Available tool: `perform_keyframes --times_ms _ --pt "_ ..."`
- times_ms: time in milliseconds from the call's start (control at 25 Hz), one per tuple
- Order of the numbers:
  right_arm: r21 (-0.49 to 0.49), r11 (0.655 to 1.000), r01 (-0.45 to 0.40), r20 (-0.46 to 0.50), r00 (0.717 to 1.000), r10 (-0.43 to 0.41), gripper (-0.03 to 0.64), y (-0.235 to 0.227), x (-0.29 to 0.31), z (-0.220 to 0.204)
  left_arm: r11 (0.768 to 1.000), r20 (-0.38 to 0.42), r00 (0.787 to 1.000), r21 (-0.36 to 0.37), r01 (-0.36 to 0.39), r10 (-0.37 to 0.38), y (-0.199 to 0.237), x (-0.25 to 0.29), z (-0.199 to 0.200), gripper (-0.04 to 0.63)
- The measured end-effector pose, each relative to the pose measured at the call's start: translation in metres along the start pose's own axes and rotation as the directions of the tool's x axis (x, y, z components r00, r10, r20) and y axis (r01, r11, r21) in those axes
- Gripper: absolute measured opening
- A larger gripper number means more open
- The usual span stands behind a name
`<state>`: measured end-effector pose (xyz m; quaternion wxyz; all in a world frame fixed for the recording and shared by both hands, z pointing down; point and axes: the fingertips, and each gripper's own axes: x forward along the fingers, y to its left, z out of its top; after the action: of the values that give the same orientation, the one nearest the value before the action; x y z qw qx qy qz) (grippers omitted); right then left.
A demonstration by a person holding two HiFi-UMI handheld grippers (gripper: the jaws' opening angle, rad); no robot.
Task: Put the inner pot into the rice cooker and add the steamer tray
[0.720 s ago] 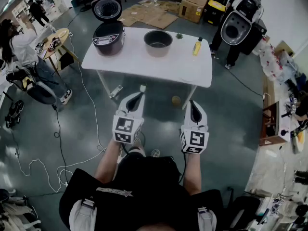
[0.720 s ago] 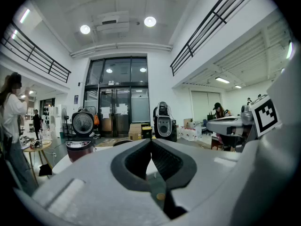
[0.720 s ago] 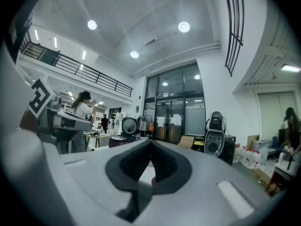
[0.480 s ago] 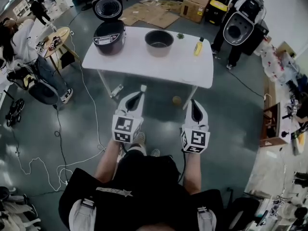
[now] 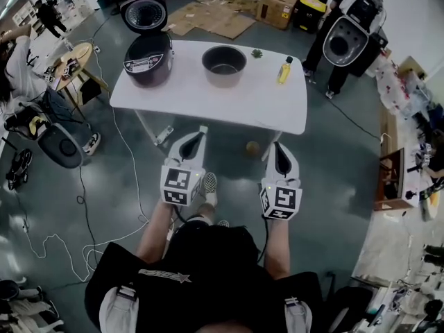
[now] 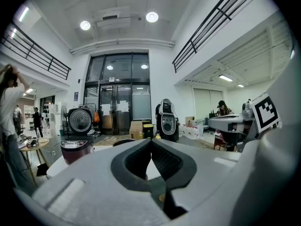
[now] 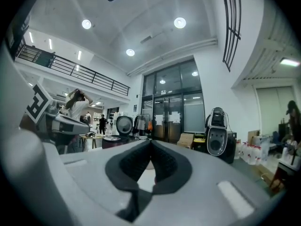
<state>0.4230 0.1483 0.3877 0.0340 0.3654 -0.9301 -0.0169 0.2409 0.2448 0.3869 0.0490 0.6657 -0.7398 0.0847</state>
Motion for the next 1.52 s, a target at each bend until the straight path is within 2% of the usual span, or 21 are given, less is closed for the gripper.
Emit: perform_keyframes --times_ms 240,760,1080,1280,1520 --pt "-0.013 1.0 -0.009 -0.011 1.0 0.009 0.003 -0.024 0.068 -0.001 1.0 -0.002 1.0 -0.019 -0.003 0.003 0.027 0.071 0.006 0.011" --pt "0.005 1.0 -0.01 -0.079 0.997 0.011 0.003 -0.043 0.211 -0.008 0.999 -0.045 0.999 -0.047 0.023 -0.025 0.103 0.196 0.01 0.011" --pt "0.014 1.0 0.014 -0.123 0.992 -0.012 0.003 -0.052 0.282 -0.024 0.997 -0.081 0.996 -0.07 0.029 -0.035 0.148 0.252 0.003 0.011" --pt "0.019 0.999 0.028 -0.131 0.991 -0.026 0.003 -0.054 0.314 -0.026 0.997 -0.073 0.996 -0.071 0.04 -0.045 0.168 0.28 0.005 0.011" --pt "0.019 1.0 -0.006 -0.153 0.988 0.009 0.003 -0.048 0.351 -0.031 0.996 -0.082 0.996 -0.087 0.025 -0.033 0.188 0.307 0.002 0.011"
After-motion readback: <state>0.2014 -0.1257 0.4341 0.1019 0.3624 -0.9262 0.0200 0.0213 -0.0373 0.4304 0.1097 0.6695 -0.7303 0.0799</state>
